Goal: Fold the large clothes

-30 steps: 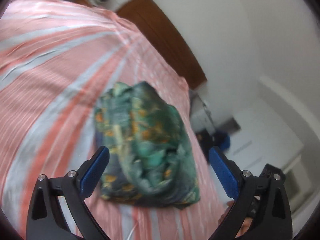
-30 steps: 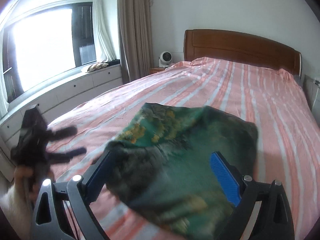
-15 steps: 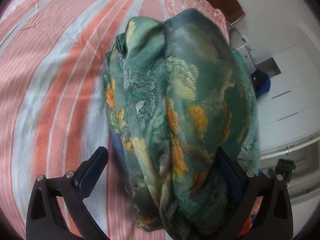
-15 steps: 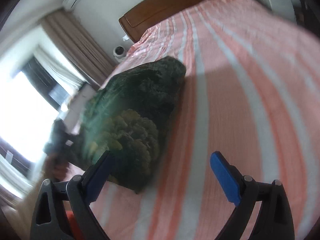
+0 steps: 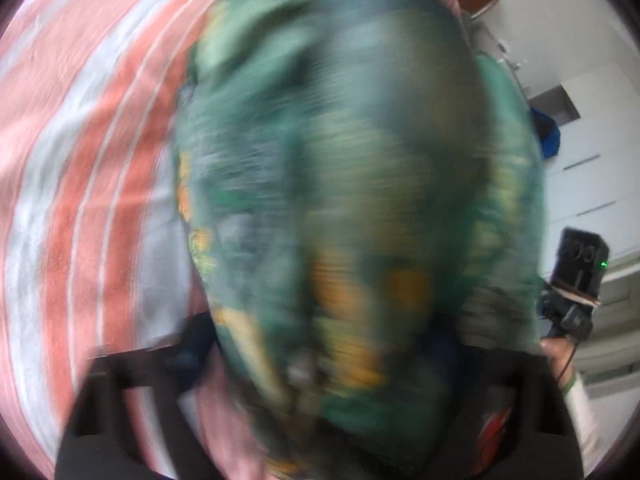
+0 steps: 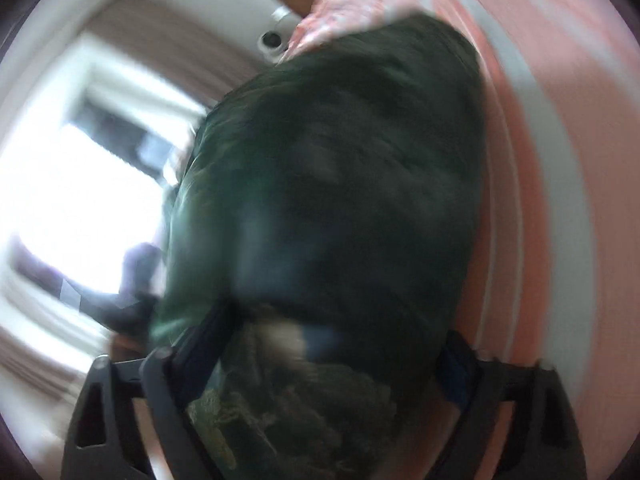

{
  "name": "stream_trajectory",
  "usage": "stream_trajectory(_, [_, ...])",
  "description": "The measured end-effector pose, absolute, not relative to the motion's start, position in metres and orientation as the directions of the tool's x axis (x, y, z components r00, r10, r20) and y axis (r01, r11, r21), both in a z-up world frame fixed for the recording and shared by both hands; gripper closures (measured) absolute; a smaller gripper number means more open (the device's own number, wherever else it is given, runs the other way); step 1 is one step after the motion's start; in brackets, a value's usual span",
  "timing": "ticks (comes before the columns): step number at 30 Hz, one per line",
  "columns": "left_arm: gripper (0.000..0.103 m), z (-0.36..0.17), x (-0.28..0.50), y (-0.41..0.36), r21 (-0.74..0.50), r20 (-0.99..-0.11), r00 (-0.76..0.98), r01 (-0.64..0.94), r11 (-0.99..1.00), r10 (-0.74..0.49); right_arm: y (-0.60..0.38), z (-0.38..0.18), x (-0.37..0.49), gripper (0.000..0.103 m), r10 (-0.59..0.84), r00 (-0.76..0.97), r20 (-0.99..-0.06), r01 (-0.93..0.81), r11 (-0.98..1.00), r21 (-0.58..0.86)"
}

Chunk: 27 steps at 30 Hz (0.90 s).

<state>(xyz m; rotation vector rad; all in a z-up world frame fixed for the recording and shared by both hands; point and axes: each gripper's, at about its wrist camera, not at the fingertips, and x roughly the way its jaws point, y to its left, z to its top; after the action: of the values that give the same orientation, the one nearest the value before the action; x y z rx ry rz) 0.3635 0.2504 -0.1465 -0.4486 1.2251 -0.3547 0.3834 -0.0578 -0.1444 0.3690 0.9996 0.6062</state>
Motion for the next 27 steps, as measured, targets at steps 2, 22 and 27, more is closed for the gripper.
stream_trajectory(2, [0.047,-0.125,0.353,0.234,-0.425,-0.836,0.361,0.051,0.904,-0.414,-0.033,-0.121,0.369,0.026,0.519,0.460,-0.720,-0.401,0.845,0.353])
stream_trajectory(22, [0.001,-0.036,0.482,0.124,-0.258,-0.746,0.625,0.048,0.965,-0.230,-0.077,0.005,0.415,0.006,0.430,0.719,-0.546,-0.398,0.899,0.184])
stream_trajectory(27, [0.001,-0.080,0.459,0.154,-0.340,-0.760,0.608,-0.075,0.937,-0.228,-0.118,-0.016,0.417,0.002,0.205,0.780,-0.591,-0.213,0.975,0.057])
